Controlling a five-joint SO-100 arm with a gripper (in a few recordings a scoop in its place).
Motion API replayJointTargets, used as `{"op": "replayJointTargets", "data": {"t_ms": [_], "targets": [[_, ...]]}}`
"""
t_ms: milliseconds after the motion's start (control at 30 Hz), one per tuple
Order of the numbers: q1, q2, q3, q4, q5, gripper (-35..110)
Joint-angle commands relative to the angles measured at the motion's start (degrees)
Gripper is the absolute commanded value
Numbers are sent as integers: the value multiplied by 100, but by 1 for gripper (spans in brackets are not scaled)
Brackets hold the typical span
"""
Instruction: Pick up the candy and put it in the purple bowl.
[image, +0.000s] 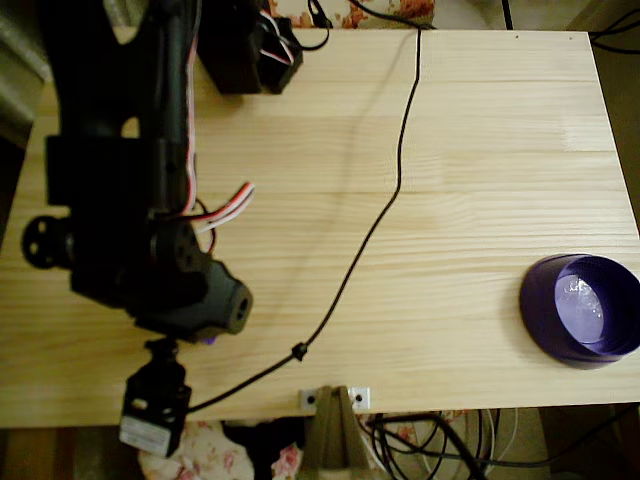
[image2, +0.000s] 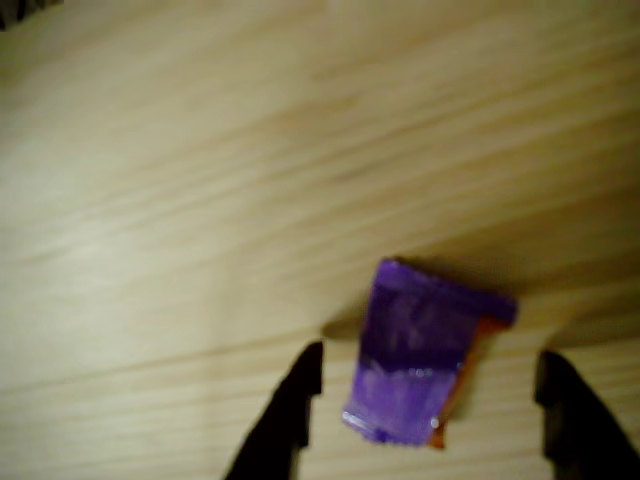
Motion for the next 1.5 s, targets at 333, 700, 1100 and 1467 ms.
{"op": "replayJointTargets", "data": {"t_ms": [333, 700, 1100, 1467], "targets": [[18, -88, -624, 316, 141, 30], [0, -325, -1090, 940, 343, 18], [0, -483, -1459, 1362, 360, 9], [-35, -475, -1679, 1644, 431, 8]]}}
